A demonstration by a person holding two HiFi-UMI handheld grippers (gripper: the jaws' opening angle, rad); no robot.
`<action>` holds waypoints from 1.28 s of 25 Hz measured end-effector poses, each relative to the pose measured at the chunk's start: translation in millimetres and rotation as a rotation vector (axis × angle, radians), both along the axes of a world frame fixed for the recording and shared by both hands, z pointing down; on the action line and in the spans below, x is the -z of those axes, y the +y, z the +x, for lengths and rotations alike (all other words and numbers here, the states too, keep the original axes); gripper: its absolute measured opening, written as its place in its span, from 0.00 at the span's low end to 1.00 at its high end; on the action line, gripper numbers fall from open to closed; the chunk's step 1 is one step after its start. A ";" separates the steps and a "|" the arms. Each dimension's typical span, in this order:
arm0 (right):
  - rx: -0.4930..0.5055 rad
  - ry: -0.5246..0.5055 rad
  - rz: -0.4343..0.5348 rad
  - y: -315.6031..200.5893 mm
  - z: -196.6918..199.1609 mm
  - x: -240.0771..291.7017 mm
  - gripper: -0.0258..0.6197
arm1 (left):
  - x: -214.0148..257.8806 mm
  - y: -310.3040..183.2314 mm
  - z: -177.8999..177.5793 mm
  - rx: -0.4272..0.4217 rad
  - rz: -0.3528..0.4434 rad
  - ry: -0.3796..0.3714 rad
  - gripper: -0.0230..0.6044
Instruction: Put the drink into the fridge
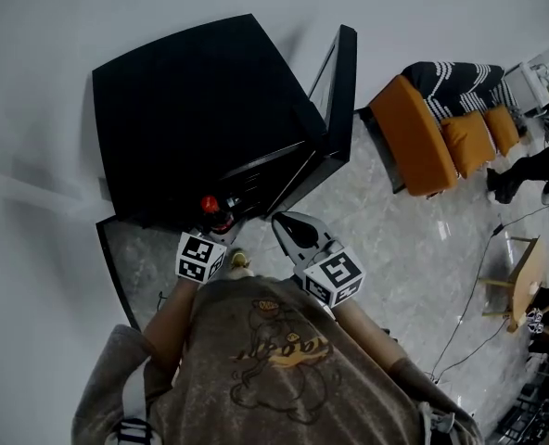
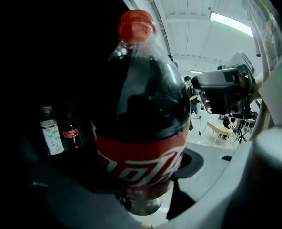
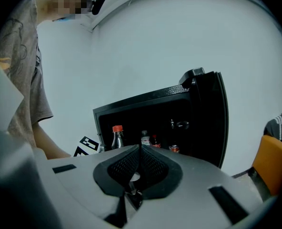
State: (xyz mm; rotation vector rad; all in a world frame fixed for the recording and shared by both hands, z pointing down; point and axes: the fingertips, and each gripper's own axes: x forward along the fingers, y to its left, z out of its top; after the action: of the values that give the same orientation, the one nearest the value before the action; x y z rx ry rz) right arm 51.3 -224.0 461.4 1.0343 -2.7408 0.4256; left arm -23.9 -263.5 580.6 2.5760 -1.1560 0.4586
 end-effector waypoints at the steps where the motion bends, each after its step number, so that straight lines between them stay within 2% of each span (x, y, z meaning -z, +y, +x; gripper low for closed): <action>1: 0.002 0.000 -0.002 -0.3 -0.9 -1.1 0.08 | -2.6 -4.0 -2.0 0.006 0.000 -0.004 0.54; 16: -0.015 -0.012 -0.040 -8.0 -3.7 -12.6 0.08 | -26.6 -48.2 -22.6 0.079 0.003 -0.040 0.54; 32: -0.026 0.005 -0.056 -14.5 -1.5 -18.6 0.08 | -52.0 -82.1 -43.7 0.177 -0.014 -0.043 0.54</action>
State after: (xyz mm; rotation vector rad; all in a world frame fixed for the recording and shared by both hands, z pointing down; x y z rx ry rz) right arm 49.8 -238.6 480.0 1.0564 -2.6971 0.5002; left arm -67.7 -345.6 632.6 2.4349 -1.3760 0.4818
